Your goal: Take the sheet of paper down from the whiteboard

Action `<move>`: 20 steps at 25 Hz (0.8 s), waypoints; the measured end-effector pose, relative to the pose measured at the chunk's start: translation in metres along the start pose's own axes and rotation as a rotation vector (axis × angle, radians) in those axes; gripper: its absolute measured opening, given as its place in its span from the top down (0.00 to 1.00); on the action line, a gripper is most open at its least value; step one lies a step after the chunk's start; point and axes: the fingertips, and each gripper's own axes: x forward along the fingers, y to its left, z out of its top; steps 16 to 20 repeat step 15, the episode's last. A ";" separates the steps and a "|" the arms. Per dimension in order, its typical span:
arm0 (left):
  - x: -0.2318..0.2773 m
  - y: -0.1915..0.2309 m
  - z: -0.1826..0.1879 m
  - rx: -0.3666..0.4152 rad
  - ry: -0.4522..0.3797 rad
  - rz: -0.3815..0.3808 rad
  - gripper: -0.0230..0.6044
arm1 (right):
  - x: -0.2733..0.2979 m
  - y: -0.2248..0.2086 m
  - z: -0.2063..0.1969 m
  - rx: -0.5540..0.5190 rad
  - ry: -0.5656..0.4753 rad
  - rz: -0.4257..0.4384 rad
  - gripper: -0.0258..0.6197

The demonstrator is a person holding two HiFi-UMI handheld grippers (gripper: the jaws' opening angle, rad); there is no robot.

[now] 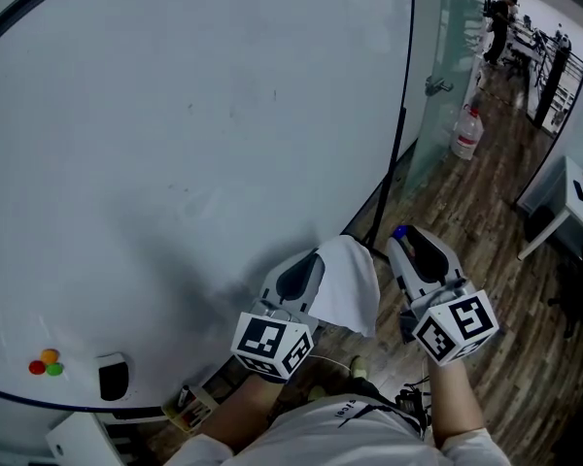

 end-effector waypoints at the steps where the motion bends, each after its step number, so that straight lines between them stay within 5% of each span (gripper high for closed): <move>1: 0.000 0.000 0.000 0.001 -0.001 0.000 0.94 | 0.000 0.000 0.000 0.000 0.000 0.002 0.76; 20: 0.004 0.003 -0.004 0.003 0.002 0.012 0.94 | 0.006 -0.001 -0.007 -0.011 0.008 0.012 0.76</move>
